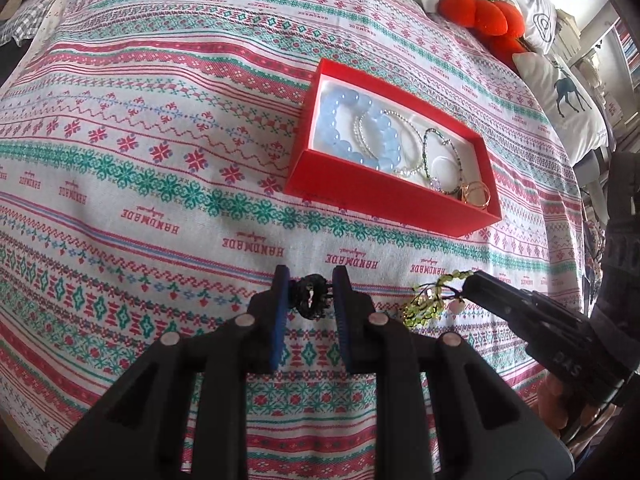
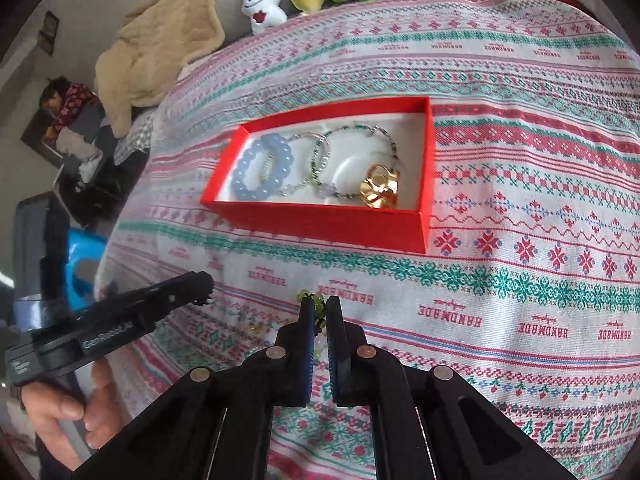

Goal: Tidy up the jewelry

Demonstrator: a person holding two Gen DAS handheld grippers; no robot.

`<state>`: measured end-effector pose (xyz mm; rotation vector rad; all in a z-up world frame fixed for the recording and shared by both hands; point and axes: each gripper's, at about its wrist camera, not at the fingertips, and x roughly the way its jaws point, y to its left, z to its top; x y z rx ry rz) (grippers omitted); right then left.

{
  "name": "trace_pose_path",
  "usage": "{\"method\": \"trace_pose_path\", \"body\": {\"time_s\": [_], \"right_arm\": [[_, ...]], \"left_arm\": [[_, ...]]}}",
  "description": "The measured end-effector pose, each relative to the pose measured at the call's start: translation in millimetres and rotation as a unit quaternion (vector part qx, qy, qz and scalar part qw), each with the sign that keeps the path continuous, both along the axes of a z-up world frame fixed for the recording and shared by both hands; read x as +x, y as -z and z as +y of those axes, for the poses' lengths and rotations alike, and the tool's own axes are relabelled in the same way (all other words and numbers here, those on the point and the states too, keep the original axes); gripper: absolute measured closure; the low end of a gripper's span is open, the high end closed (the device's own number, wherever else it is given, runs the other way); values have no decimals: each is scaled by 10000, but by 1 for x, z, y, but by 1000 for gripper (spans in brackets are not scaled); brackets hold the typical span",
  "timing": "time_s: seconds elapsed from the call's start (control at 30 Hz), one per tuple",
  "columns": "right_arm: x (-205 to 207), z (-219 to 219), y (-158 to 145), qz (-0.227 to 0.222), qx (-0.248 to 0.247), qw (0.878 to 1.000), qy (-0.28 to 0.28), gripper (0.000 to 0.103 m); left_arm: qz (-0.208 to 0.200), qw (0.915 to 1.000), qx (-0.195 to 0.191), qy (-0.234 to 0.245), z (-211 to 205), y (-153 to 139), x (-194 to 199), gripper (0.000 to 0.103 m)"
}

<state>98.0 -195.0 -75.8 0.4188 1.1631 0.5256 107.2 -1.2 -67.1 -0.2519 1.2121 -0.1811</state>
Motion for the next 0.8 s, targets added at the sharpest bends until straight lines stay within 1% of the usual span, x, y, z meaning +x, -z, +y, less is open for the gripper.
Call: {"method": "trace_pose_path", "body": {"time_s": [0.1,0.2,0.33,0.4,0.43,0.5,0.57,0.63,0.7,0.8], "right_arm": [[-4,-2,-10,-188,232,9995,-39,98],[-4,-3,-16,-322,243,9992,-11,98],[-7,-12,-29,-559,602,9966,-24,97],[-10,-15,-35,-657,596,9960,-77,97],[-10,-14,-35,-660,565,9962,-92,97],[-10,-16,-36,-629,683,9956,-84,97],[-12,-20,-40,-747,787,9941,-87,97],[-12,-20,-42,-793,747,9940,-89,97],[-11,-19,-37,-687,728,9949,-88,97],[-12,-20,-41,-786,829,9934,-100,97]], "left_arm": [[-41,10000,-44,-24,2,-3,0,80],[-65,9999,-85,-23,4,-6,0,80],[-95,9999,-107,-40,5,-8,-1,80],[-112,9999,-124,-43,6,-9,-2,80],[-121,9998,-125,-45,6,-10,-2,80],[-133,9998,-139,-53,7,-11,-2,80],[-129,9998,-151,-66,8,-11,-1,80],[-135,9997,-167,-74,9,-12,-1,80],[-136,9997,-156,-88,10,-12,-1,80],[-135,9997,-158,-88,10,-12,0,80]]}}
